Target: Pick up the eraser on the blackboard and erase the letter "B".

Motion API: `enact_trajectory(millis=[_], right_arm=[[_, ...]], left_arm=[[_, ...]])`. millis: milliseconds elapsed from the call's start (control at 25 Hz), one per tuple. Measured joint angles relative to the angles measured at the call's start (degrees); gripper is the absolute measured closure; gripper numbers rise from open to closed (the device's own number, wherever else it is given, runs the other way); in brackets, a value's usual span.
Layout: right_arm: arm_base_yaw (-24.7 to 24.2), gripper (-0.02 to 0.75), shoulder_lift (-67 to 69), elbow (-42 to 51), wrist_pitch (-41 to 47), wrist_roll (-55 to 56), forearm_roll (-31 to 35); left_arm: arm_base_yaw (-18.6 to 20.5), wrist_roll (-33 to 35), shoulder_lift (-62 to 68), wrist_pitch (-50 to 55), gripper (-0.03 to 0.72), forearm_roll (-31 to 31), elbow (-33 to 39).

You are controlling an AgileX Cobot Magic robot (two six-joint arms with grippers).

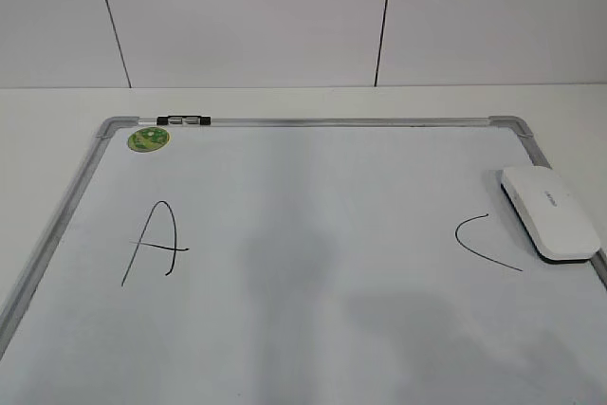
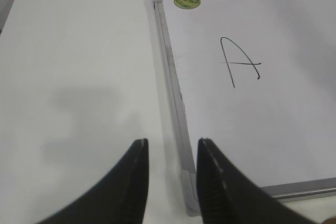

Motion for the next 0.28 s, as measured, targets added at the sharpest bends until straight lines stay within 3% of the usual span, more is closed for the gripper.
enact_trajectory(millis=[280], right_arm=[[0.00, 0.153, 0.00, 0.00, 0.00, 0.00, 0.00]], left_arm=[[0.00, 0.00, 0.00, 0.00, 0.452, 0.00, 0.00]])
